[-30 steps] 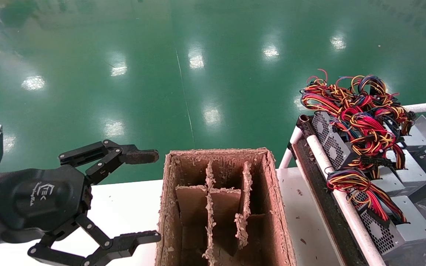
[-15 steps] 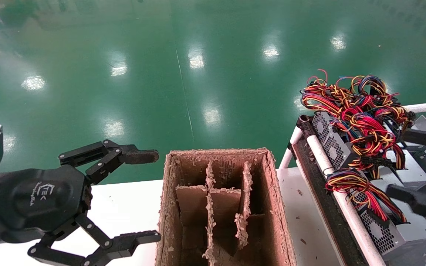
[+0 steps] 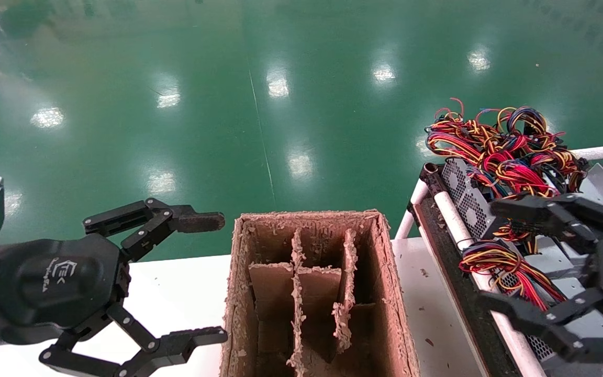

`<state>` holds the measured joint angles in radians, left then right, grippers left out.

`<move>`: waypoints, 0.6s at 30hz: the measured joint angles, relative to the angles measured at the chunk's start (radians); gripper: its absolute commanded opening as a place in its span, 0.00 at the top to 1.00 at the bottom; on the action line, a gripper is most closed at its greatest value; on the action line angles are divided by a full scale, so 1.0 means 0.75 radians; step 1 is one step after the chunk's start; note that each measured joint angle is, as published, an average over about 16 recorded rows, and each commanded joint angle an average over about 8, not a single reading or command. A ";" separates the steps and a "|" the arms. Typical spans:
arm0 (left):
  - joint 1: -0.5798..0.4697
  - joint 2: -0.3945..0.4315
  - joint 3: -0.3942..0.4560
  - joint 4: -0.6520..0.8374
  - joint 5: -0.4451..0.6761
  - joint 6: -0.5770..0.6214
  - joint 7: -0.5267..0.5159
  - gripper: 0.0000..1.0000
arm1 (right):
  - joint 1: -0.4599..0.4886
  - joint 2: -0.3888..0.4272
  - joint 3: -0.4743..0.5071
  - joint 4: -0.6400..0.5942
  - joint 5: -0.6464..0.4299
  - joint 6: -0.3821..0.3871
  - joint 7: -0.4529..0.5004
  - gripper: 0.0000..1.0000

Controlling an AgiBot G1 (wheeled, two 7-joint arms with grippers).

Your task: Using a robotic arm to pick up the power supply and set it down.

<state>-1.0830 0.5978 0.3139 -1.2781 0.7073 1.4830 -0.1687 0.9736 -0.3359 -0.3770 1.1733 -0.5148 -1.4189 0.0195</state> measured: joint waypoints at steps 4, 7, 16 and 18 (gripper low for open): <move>0.000 0.000 0.000 0.000 0.000 0.000 0.000 0.00 | 0.023 -0.063 0.022 0.025 -0.049 -0.018 0.038 0.00; 0.000 0.000 0.000 0.000 0.000 0.000 0.000 0.00 | 0.040 -0.110 0.039 0.044 -0.086 -0.031 0.067 0.00; 0.000 0.000 0.001 0.000 -0.001 0.000 0.000 0.00 | 0.092 -0.251 0.089 0.101 -0.197 -0.070 0.153 0.00; 0.000 0.000 0.001 0.000 -0.001 0.000 0.000 0.00 | 0.102 -0.279 0.099 0.113 -0.219 -0.078 0.171 0.00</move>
<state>-1.0831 0.5975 0.3146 -1.2781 0.7069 1.4827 -0.1683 1.0504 -0.5455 -0.3028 1.2577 -0.6790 -1.4773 0.1476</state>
